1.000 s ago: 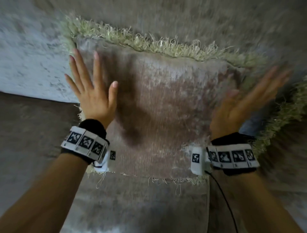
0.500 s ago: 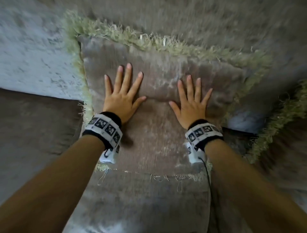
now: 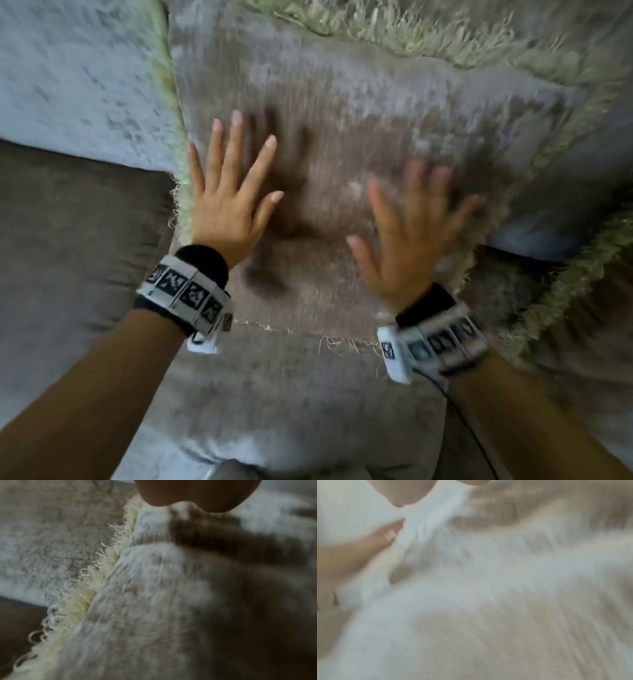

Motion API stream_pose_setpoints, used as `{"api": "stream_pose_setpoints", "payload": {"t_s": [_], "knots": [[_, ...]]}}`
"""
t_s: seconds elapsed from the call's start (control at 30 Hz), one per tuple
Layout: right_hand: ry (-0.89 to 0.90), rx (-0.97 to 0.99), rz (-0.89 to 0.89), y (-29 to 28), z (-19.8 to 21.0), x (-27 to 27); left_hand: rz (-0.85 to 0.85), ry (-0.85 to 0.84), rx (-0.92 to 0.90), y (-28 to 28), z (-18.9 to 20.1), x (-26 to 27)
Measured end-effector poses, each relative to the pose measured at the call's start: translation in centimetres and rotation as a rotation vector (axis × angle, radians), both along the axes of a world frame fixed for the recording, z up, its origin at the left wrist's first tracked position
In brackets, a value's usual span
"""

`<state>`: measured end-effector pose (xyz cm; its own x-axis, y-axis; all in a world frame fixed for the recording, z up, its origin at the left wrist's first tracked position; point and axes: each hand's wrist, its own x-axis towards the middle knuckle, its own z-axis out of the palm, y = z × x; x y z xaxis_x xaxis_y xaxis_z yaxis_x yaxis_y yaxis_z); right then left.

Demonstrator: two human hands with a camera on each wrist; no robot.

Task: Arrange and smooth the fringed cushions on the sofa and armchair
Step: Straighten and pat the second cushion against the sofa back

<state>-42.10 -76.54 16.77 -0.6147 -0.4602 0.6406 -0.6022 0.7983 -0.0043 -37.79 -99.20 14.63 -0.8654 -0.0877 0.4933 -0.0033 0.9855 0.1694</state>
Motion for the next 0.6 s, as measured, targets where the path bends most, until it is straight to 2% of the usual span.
{"api": "stream_pose_setpoints", "payload": {"t_s": [0.03, 0.07, 0.1, 0.17, 0.23, 0.3, 0.37, 0.4, 0.43, 0.47, 0.53, 0.6], "knots": [[0.056, -0.138, 0.002, 1.0, 0.3, 0.6, 0.015, 0.041, 0.024, -0.1, 0.2, 0.5], [0.062, -0.182, -0.023, 2.1, -0.3, 0.5, 0.035, 0.029, 0.037, 0.0, -0.1, 0.8], [0.006, -0.132, -0.085, 2.9, -1.2, -0.4, 0.057, -0.043, 0.028, 0.2, -0.7, 0.8], [-0.316, 0.109, -0.251, 2.6, -3.6, -2.8, 0.109, -0.302, 0.004, 0.9, -2.9, 0.5], [-0.492, 0.18, -0.309, 1.9, -5.1, -4.1, 0.154, -0.418, 0.044, 0.9, -4.0, -0.4], [-0.38, 0.007, -0.267, 2.5, -3.9, -3.3, 0.175, -0.336, 0.127, 0.9, -3.3, -0.7], [-0.136, -0.241, -0.255, 4.5, -1.3, -0.9, 0.155, -0.115, 0.156, 1.2, -1.8, 0.5], [-0.051, -0.309, -0.243, 5.7, -1.3, 0.1, 0.132, -0.047, 0.136, 1.5, -1.6, 1.2], [-0.043, -0.283, -0.237, 6.3, -2.0, 0.5, 0.118, -0.045, 0.087, 1.8, -2.1, 1.7], [-0.141, -0.169, -0.248, 6.1, -2.8, 0.3, 0.126, -0.123, 0.051, 2.3, -2.7, 1.7], [-0.507, 0.13, -0.28, 4.4, -5.3, -2.0, 0.159, -0.381, 0.056, 3.1, -4.3, 0.3], [-0.728, 0.222, -0.286, 3.7, -6.5, -4.1, 0.188, -0.526, 0.108, 3.0, -5.1, -1.1]]}}
